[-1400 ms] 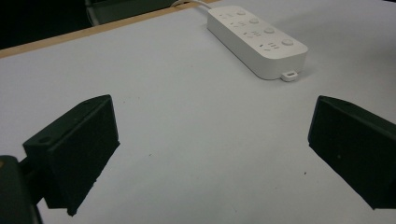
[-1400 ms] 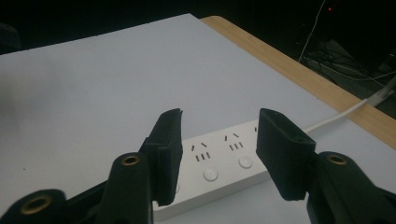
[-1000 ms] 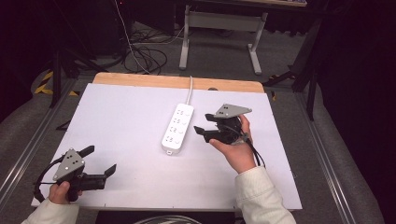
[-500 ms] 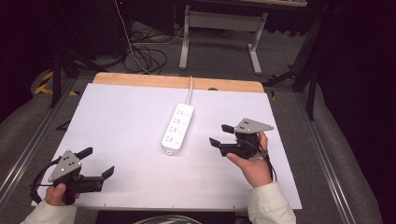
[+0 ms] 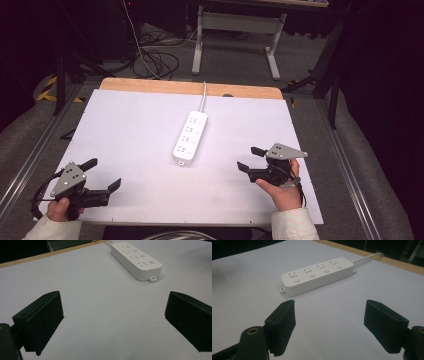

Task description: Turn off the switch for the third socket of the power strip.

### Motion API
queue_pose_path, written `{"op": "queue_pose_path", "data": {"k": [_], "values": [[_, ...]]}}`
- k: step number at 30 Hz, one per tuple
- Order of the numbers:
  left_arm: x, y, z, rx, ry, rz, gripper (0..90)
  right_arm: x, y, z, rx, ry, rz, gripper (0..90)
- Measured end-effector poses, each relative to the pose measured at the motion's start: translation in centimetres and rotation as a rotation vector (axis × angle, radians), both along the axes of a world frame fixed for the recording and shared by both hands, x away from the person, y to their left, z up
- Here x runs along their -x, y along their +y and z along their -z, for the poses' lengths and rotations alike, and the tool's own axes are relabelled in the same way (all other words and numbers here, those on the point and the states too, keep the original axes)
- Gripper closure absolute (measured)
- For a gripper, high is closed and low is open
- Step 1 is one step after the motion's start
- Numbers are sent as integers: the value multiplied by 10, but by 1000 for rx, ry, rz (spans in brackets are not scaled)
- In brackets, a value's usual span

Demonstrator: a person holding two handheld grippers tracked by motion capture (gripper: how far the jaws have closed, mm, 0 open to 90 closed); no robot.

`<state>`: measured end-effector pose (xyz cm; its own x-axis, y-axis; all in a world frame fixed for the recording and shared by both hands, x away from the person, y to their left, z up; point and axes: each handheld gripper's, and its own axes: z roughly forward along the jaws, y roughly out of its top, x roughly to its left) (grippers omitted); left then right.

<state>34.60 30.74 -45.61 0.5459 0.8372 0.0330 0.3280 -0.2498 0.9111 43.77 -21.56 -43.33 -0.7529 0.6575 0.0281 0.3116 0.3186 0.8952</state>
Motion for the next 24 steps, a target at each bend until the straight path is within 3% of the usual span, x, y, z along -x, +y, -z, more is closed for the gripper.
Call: {"op": "queue_pose_path", "data": {"k": [13, 24], "values": [[0, 2, 0, -10, -26, -14, 23, 10, -22, 33, -10, 18, 36, 261], [-3, 2, 2, -19, -21, -18, 23, 15, -29, 51, 39, 60, 51, 269]]}}
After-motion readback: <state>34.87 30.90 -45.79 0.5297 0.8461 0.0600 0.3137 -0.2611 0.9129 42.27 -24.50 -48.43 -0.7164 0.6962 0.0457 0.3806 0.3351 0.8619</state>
